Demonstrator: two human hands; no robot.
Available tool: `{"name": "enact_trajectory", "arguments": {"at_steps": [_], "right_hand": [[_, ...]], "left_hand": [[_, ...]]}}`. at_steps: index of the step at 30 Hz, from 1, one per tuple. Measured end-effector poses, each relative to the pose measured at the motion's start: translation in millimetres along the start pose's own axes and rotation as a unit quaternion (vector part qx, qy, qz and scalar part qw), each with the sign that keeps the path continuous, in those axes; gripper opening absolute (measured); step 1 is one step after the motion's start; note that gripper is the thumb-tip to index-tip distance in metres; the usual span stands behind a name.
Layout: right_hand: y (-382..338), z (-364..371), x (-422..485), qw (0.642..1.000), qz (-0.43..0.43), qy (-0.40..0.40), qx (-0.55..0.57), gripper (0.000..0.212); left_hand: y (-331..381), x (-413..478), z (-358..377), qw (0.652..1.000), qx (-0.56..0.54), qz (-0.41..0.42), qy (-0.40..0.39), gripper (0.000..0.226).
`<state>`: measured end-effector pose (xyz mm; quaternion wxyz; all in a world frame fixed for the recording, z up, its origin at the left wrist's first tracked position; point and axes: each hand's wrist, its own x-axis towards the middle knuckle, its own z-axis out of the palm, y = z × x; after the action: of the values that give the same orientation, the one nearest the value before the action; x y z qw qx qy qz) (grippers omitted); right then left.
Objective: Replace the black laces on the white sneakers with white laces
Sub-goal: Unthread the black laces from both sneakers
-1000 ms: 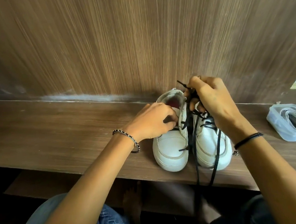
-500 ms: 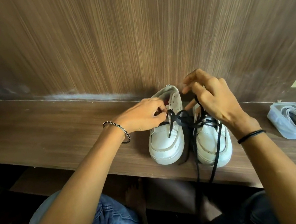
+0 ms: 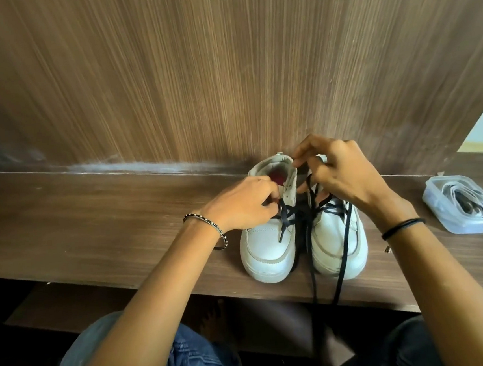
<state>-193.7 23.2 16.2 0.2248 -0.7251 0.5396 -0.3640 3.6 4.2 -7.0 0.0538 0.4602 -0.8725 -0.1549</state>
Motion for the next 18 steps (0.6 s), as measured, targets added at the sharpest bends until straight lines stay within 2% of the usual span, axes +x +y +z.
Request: {"name": "enact_trajectory", "arguments": {"at_steps": [3,5,11,14,18], "right_hand": [[-8.6,-2.7,-5.0,0.998,-0.014,-0.041,0.051,0.016],[-11.8,-3.1,-4.6,0.995,-0.016,-0.049,0.084,0.023],[-7.0,2.2,1.2,0.995,-0.057,0.057,0.064,0.012],[-2.3,6.8,3.7,0.996,-0.05,0.064,0.038,0.014],[-4.2,7.6,4.7,0.996,-0.03,0.044,0.078,0.008]], "left_hand": [[-3.6,0.7,-1.7,1.0,-0.005,0.013,0.008,0.017],[-7.2,3.9,-1.1,1.0,-0.006,0.02,0.017,0.014],[-16.5,7.9,1.5,0.999,-0.04,0.022,0.024,0.015],[-17.6,7.6,0.6,0.998,-0.046,0.016,0.026,0.018],[-17.6,7.4,0.3,0.998,-0.046,0.018,0.031,0.017]]}}
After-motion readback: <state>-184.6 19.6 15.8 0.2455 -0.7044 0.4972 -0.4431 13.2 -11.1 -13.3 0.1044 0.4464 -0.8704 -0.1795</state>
